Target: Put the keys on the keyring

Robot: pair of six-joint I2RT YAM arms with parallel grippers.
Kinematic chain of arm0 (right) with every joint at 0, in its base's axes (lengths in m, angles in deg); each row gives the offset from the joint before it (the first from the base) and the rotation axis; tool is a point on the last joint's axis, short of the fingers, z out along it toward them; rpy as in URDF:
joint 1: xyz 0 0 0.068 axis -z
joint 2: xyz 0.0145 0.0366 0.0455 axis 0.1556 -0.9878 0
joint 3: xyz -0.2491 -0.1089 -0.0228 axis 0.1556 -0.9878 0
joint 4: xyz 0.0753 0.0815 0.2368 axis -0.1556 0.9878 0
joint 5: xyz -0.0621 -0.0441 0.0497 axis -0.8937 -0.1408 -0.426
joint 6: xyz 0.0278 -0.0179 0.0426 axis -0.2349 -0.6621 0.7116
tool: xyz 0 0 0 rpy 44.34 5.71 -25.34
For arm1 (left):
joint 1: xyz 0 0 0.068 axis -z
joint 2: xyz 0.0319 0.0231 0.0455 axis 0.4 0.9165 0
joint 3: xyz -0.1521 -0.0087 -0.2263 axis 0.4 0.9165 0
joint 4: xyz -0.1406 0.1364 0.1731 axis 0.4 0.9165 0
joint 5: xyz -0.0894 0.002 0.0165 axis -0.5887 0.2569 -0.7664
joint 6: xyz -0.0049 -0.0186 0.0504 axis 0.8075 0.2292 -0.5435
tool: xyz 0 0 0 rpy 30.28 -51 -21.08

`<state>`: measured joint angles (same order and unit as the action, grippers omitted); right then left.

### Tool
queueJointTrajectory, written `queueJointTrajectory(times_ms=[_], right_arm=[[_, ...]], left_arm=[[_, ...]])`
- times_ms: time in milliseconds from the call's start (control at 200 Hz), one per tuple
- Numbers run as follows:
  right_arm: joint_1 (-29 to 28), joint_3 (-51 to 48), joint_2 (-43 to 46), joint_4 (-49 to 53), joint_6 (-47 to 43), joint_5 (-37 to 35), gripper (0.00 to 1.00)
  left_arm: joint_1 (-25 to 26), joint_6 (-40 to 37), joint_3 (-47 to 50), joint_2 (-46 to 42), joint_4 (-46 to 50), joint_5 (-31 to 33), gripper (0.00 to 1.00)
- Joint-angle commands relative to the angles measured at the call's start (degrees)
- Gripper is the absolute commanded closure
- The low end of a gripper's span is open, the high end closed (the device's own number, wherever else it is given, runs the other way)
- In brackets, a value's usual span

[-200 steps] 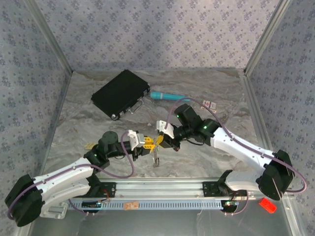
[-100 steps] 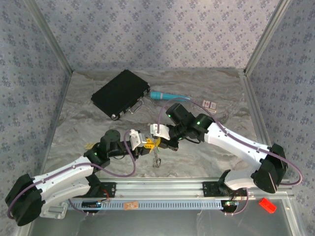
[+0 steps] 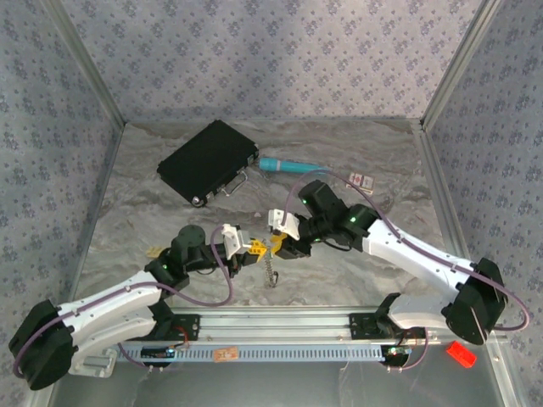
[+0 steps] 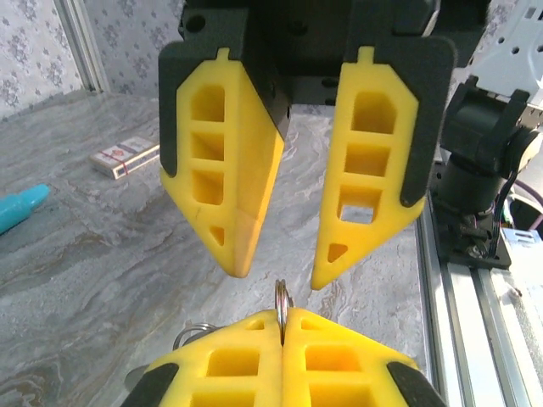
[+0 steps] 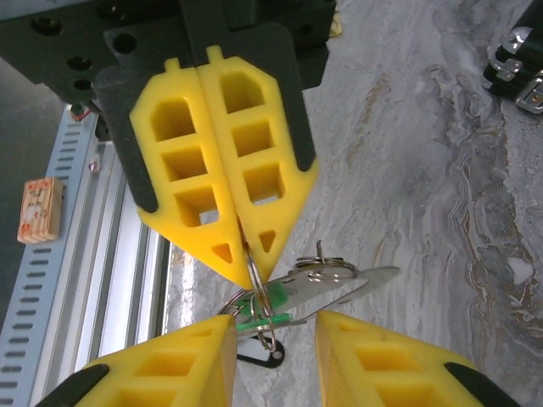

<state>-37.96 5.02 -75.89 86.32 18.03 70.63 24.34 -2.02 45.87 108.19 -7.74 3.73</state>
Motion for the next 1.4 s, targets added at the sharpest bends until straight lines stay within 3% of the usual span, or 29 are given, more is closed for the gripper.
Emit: queueJointTrajectory(times_ms=[0,355,385,465,570,760,1064,1199,1394], right_arm=[[-0.3,-2.2,0.2,-6.8,5.0,3.5,0.70],[0.0,-2.4,0.0,-6.4,4.2,4.1,1.00],[0.0,-2.2,0.0,-5.8,3.9,4.2,1.00],[-0.1,-1.0,0.0,-3.4,2.3,3.6,1.00],[-0.8,2.1,-0.7,2.8,-2.0,0.2,1.00],[-3.3,8.0,-4.0,12.2,-7.8,-6.0,1.00],[-5.6,11.1,-5.8,13.1,-9.2,-6.9,1.00],[-2.8,5.8,-2.0,7.6,-4.7,-3.0,0.78],[-1.1,0.3,0.1,-1.3,1.5,1.2,0.70]], left_arm=[[0.1,3.4,1.7,-0.2,-10.0,-0.5,1.00],[0.1,3.1,2.3,-0.6,-10.1,-0.2,1.00],[0.1,2.9,2.1,-0.7,-9.5,0.1,1.00],[0.1,1.5,0.8,-1.0,-5.2,0.9,0.85],[0.1,-1.6,-1.4,-1.5,1.9,1.0,0.81],[0.1,-2.9,-2.8,-0.8,4.2,0.2,0.85],[0.1,-2.9,-3.2,-0.2,3.8,-1.0,1.00],[0.1,-1.5,-1.3,-1.5,0.7,-0.8,1.00],[0.1,1.8,1.2,-1.6,-6.7,-1.1,1.00]])
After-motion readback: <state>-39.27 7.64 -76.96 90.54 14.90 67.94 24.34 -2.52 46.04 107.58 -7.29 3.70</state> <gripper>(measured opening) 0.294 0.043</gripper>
